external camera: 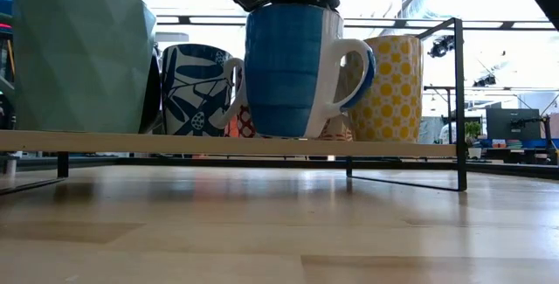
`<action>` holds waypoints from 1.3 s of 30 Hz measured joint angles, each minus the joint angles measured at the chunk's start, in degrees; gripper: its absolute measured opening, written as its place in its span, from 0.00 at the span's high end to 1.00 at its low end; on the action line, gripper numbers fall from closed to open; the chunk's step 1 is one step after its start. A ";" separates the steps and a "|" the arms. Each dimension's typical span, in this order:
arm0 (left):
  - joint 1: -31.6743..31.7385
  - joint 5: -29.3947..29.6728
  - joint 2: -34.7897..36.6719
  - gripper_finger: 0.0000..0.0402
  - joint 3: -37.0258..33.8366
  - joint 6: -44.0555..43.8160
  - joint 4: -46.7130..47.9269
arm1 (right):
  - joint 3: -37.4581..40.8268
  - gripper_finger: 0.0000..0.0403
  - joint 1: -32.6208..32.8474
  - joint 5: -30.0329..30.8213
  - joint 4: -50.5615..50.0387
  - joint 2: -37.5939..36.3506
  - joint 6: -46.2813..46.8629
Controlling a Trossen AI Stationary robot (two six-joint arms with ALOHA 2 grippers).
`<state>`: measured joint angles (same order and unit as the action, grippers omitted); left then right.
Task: Place coffee mugs
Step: Put the blue mug on the shelf
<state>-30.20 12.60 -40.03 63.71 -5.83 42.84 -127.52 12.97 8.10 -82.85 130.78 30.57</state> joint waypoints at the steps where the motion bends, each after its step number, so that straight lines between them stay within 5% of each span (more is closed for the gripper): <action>1: -0.24 0.00 2.16 0.88 -2.36 -0.92 -1.38 | 0.00 1.00 0.00 0.06 -0.05 -0.02 0.01; 13: -0.72 0.20 13.16 0.88 -21.91 -4.53 -14.50 | 0.00 1.00 -1.42 -2.36 0.59 -0.06 -1.15; 39: -0.71 0.20 13.09 0.89 -23.70 -3.05 -17.04 | 0.00 1.00 -1.49 -2.61 1.54 0.92 -2.61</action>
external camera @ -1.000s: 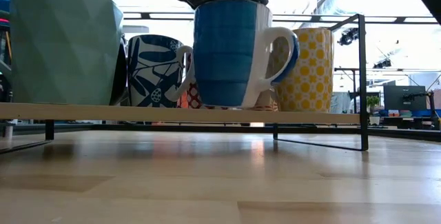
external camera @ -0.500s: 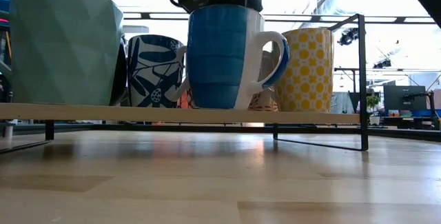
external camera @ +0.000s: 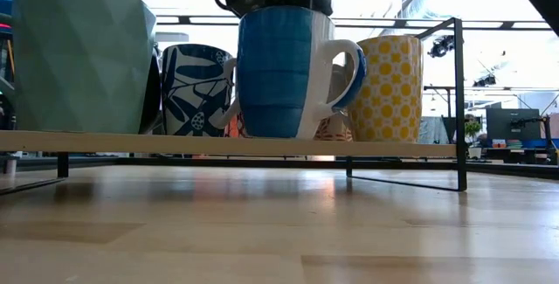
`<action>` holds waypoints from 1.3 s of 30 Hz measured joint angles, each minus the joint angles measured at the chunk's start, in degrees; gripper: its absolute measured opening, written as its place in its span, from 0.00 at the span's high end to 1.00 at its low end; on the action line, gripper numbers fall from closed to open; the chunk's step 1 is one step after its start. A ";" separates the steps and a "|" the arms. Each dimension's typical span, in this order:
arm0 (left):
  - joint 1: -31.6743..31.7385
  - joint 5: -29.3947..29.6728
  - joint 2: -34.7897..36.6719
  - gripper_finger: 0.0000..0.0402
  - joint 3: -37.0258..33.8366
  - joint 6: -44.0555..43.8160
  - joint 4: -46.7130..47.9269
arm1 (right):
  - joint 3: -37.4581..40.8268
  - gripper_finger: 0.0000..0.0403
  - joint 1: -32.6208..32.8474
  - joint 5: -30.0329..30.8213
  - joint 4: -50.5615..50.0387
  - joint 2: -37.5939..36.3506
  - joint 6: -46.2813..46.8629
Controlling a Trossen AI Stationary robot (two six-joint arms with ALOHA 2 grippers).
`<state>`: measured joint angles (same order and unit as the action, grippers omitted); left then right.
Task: Place coffee mugs
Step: Put the blue mug on the shelf
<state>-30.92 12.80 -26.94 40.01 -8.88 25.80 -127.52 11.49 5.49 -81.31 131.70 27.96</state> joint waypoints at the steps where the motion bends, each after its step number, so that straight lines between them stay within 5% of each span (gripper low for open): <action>1: 0.00 0.00 0.01 0.89 0.00 -0.01 0.00 | 0.00 1.00 0.00 -0.02 -0.12 0.00 -0.20; 34: 0.02 0.00 0.01 0.89 0.01 -1.46 -0.44 | -0.02 1.00 -1.47 -1.96 -2.98 0.13 0.25; 39: 0.00 0.00 0.00 0.89 0.02 -1.46 -0.42 | -0.02 0.93 -1.86 -2.17 -3.08 0.22 0.35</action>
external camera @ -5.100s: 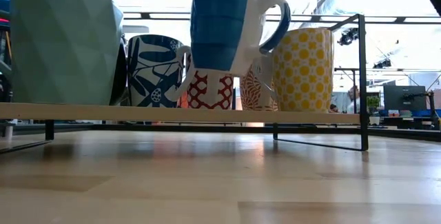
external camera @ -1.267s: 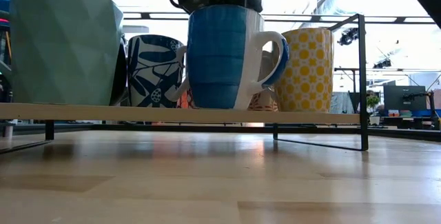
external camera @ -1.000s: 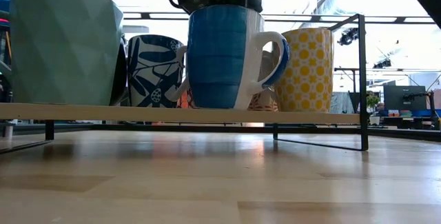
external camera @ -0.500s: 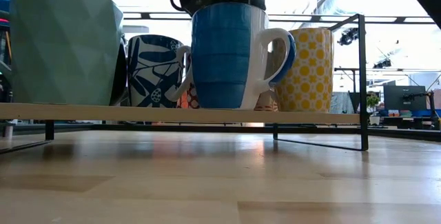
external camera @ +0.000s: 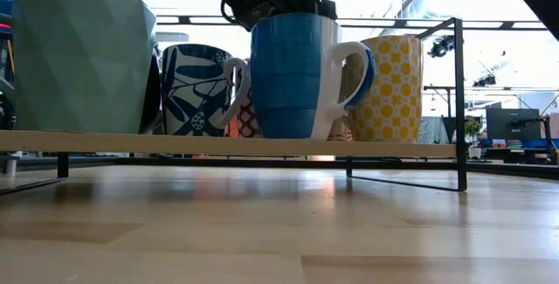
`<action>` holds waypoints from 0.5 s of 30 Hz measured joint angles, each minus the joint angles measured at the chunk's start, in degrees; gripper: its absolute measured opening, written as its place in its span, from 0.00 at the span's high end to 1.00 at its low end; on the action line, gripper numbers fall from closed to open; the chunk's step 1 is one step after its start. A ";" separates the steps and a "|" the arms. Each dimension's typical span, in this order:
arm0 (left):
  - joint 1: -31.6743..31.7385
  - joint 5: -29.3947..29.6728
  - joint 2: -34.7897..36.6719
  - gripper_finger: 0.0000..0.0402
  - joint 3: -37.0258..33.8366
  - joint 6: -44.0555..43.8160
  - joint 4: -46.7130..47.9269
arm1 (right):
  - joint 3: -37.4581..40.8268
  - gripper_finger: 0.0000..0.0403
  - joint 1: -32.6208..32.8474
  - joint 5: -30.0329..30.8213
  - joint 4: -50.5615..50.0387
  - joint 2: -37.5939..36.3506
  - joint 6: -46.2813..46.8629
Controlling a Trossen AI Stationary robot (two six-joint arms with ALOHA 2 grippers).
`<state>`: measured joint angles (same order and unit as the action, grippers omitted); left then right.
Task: Place coffee mugs
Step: Put the blue mug on the shelf
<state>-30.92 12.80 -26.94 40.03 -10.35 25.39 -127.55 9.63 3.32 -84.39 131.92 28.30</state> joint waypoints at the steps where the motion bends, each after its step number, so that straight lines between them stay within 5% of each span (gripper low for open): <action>1: 0.02 0.00 0.01 0.89 0.00 0.00 0.00 | 0.00 0.91 0.00 -0.16 0.09 0.00 0.26; 8: 0.02 0.00 0.00 0.89 0.01 0.02 0.00 | -0.15 0.77 0.02 -0.42 0.37 0.00 1.41; 15: 0.02 0.00 0.02 0.89 0.02 0.00 0.00 | -5.74 0.74 0.02 -0.37 -0.30 0.01 1.70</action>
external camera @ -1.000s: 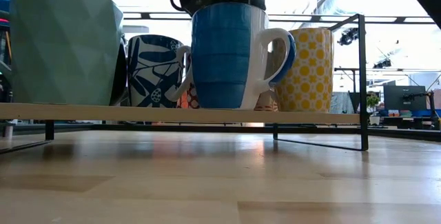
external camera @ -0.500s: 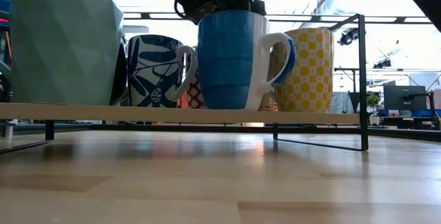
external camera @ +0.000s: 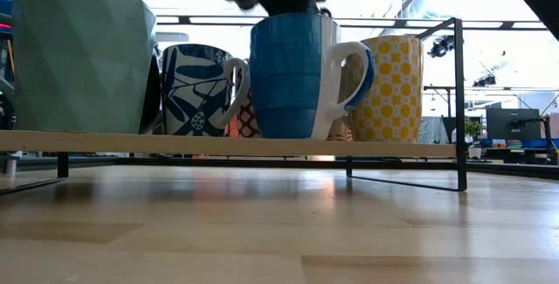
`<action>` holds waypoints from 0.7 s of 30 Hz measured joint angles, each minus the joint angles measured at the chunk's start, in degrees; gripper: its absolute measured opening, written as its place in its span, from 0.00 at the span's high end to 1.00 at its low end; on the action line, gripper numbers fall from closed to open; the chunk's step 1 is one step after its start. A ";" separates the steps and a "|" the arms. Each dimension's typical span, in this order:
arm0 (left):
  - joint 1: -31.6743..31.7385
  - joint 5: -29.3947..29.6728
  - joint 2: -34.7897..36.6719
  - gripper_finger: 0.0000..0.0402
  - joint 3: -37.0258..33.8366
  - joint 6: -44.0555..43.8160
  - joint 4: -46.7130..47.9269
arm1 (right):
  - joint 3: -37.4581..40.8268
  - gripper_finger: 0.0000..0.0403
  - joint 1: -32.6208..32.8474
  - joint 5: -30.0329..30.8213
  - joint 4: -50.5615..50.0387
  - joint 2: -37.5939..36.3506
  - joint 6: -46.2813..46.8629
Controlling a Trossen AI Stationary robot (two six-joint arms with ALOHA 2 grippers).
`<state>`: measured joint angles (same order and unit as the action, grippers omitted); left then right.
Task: Place coffee mugs
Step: Put the blue mug on the shelf
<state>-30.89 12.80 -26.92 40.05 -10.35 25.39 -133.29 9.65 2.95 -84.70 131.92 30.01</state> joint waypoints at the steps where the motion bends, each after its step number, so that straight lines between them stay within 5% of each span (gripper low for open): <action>1: 0.00 -0.01 -0.02 0.89 0.00 0.00 0.01 | -1.11 0.74 0.00 -0.20 -0.20 -0.03 0.13; 21: 0.00 0.00 -0.02 0.89 0.00 -0.02 0.00 | -1.71 0.74 0.63 1.48 -5.33 -2.88 2.58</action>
<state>-30.89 12.80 -26.94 40.05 -10.37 25.39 -135.00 10.28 4.43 -90.03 129.05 32.59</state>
